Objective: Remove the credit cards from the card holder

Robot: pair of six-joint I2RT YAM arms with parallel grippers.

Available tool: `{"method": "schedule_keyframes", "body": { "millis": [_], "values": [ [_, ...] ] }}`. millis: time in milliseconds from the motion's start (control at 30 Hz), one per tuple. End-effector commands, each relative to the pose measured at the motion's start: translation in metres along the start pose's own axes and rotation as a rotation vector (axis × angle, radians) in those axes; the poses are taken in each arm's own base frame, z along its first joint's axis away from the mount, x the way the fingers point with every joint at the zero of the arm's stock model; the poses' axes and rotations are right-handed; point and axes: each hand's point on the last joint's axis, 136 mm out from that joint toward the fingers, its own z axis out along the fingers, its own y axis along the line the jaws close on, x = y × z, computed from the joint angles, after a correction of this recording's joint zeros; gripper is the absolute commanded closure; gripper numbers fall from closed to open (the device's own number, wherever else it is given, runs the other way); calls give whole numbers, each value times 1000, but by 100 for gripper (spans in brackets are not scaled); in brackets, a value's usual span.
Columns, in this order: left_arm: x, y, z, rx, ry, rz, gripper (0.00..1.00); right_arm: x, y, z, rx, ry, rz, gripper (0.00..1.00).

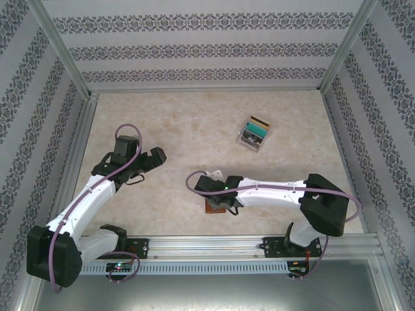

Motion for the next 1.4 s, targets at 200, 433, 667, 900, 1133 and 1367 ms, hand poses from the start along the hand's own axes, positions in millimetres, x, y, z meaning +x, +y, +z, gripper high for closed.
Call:
{"method": "schedule_keyframes", "body": {
  "millis": [200,433,667,900,1133,1367],
  "values": [
    [15,3,-1,-7,45,-11,1,1,11,10,9,38,-17,55],
    [18,0,-4,11,50,0,1,9,12,19,12,67,-13,55],
    [23,-8,-5,34,66,14,1,9,14,18,2,63,-12,90],
    [34,-31,-6,135,121,-4,6,-3,11,2,-31,-15,8,100],
    [51,-51,-3,230,208,-69,65,-27,16,-22,-95,-131,16,100],
    [71,-70,16,333,309,-174,100,-37,18,-15,-122,-172,32,100]
  ]
}}
